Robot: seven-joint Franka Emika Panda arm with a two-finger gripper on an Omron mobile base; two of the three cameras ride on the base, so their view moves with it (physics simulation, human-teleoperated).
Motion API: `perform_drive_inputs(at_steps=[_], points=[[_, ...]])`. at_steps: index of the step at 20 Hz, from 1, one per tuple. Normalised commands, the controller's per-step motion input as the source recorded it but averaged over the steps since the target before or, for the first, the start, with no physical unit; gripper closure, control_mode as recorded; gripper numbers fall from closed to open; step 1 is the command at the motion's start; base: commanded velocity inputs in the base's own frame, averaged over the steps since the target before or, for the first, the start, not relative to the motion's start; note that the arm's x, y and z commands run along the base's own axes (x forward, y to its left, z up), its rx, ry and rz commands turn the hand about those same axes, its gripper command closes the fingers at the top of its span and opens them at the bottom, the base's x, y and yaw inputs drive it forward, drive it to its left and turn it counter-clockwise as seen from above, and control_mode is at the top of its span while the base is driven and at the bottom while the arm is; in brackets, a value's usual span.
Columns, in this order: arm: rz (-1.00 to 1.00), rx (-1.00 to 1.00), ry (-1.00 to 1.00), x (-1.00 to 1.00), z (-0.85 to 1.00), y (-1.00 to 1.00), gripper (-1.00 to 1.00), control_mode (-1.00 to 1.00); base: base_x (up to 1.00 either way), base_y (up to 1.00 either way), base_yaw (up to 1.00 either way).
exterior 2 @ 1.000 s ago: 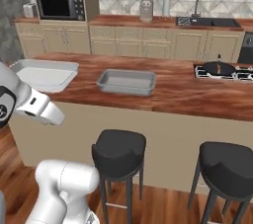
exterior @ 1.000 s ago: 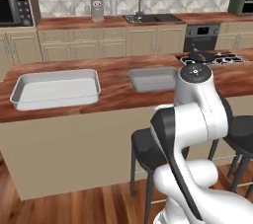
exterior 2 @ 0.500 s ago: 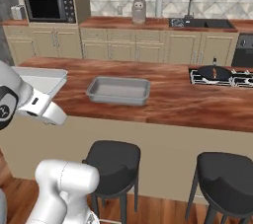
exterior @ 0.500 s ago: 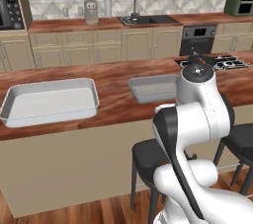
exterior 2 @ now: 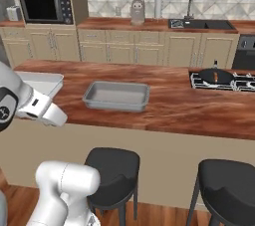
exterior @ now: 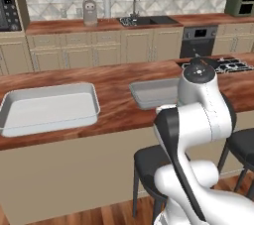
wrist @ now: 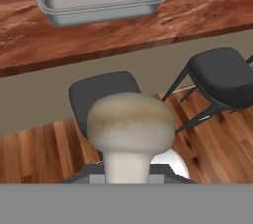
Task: Place the cold items (mushroom and cucumber) from the fridge in one tupperware on the dining counter. Place the warm items (kebab skewer and hot dog) in the stove area in another tupperware.
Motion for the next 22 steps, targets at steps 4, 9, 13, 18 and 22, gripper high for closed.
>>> perform_drive_inputs(at_steps=[4, 9, 13, 18, 22], points=[[0.0, 0.0, 0.0, 0.0, 0.0, 0.0, 1.0, 1.0, 0.42, 0.0, 0.0], [0.02, 0.0, 0.0, 0.11, 0.0, -0.02, 1.0, -1.0, 0.13, 0.0, 0.01], [0.12, 0.01, 0.03, 0.44, 0.02, -0.37, 1.0, -1.0, 0.0, 0.0, 0.0], [0.0, 0.11, 0.29, 0.79, 0.6, -0.4, 1.0, -1.0, 0.0, 0.0, 0.0], [-0.02, 0.18, 0.39, 1.0, 0.48, -0.41, 1.0, -1.0, 0.0, 0.0, 0.0]])
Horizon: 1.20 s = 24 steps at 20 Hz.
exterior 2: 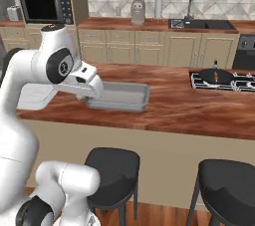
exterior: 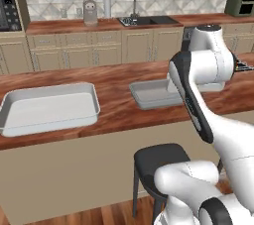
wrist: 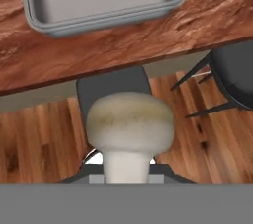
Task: Place the cold items (mushroom and cucumber) from the fridge in one tupperware on the dining counter. Place the warm items (kebab skewer and hot dog) in the stove area in another tupperware.
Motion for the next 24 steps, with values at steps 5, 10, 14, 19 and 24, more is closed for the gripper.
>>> perform_drive_inputs(at_steps=[5, 10, 14, 19, 24], points=[[0.03, 0.03, 0.19, 1.0, -0.01, -0.45, 1.0, -1.0, 0.0, 0.0, 0.0], [-0.15, 0.06, 0.13, 0.98, -0.22, -0.3, 1.0, -1.0, 0.0, 0.0, 0.0], [-0.2, 0.01, 0.08, 0.8, -0.32, -0.31, 1.0, -1.0, 0.0, 0.0, 0.0], [-0.4, 0.0, 0.0, 0.78, -0.62, 0.03, 1.0, -1.0, 0.0, 0.0, 0.0], [-0.36, -0.01, 0.0, 0.81, -0.52, 0.0, 1.0, -1.0, 0.0, 0.0, 0.0]])
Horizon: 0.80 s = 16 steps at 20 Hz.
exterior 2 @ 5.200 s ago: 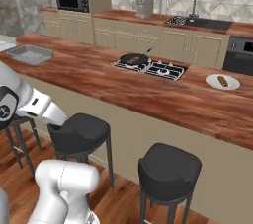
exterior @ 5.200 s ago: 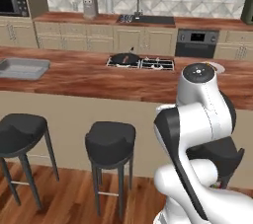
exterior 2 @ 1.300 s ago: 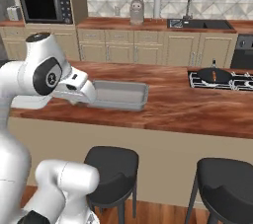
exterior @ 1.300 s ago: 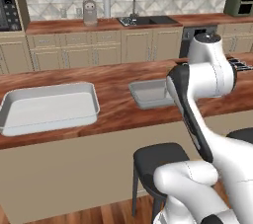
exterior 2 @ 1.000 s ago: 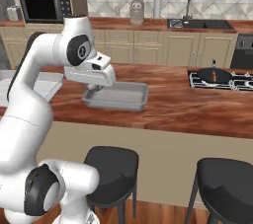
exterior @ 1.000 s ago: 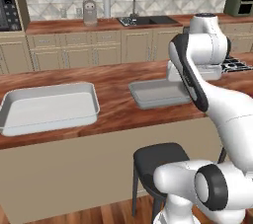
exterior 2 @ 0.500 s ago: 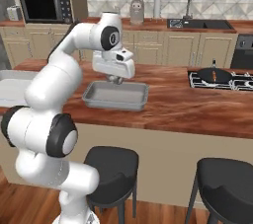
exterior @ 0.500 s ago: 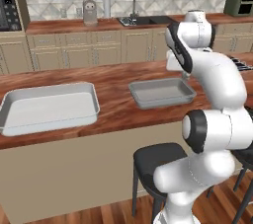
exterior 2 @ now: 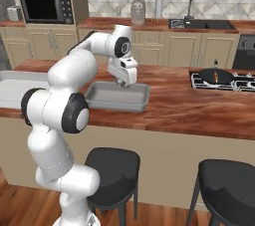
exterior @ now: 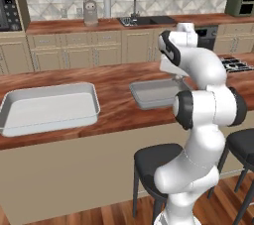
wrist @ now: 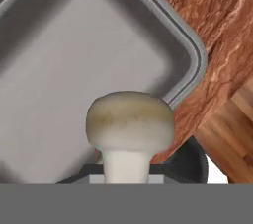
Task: Place the cold items (mushroom and cucumber) from the fridge in one tupperware on the dining counter. Place the warm items (kebab skewer and hot dog) in the stove area in another tupperware.
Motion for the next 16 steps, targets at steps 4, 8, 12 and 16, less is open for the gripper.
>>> perform_drive_inputs(at_steps=[4, 8, 12, 16], points=[[-0.33, -0.08, 0.0, 0.64, -0.37, -0.12, 1.0, -1.0, 0.0, 0.0, 0.0], [-0.27, -0.08, -0.04, 0.14, -0.2, -0.03, 1.0, -1.0, 0.0, 0.0, 0.0], [-0.18, -0.05, -0.01, 0.41, -0.28, 0.0, 1.0, -1.0, 0.0, 0.0, 0.0], [-0.16, -0.04, 0.0, 0.56, -0.3, 0.0, 1.0, -1.0, 0.0, 0.0, 0.0]])
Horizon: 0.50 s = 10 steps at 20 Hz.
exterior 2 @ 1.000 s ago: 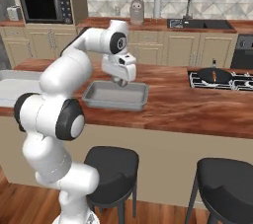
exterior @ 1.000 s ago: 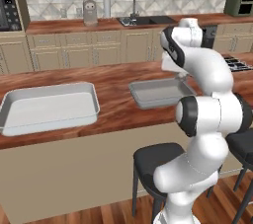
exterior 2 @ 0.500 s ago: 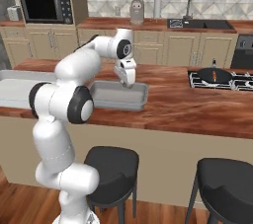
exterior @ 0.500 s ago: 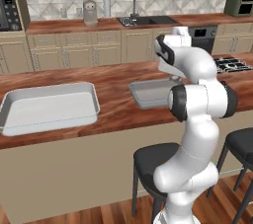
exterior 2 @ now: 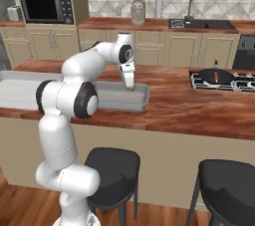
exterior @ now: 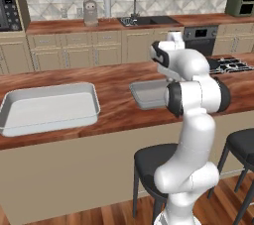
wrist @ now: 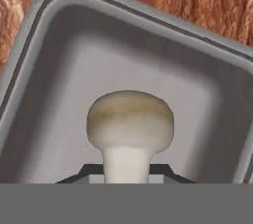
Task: Place the cold items (mushroom and cucumber) from the fridge in one tupperware on the dining counter. Place the warm items (kebab skewer and hot dog) in the stove area in another tupperware.
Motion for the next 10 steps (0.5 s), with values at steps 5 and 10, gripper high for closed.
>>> perform_drive_inputs(at_steps=[5, 10], points=[[-0.12, -0.03, 0.0, 0.24, -0.23, -0.03, 1.0, -1.0, 0.0, 0.0, 0.0], [-0.1, -0.03, 0.0, 0.28, -0.31, -0.07, 1.0, -1.0, 0.0, 0.0, 0.0]])
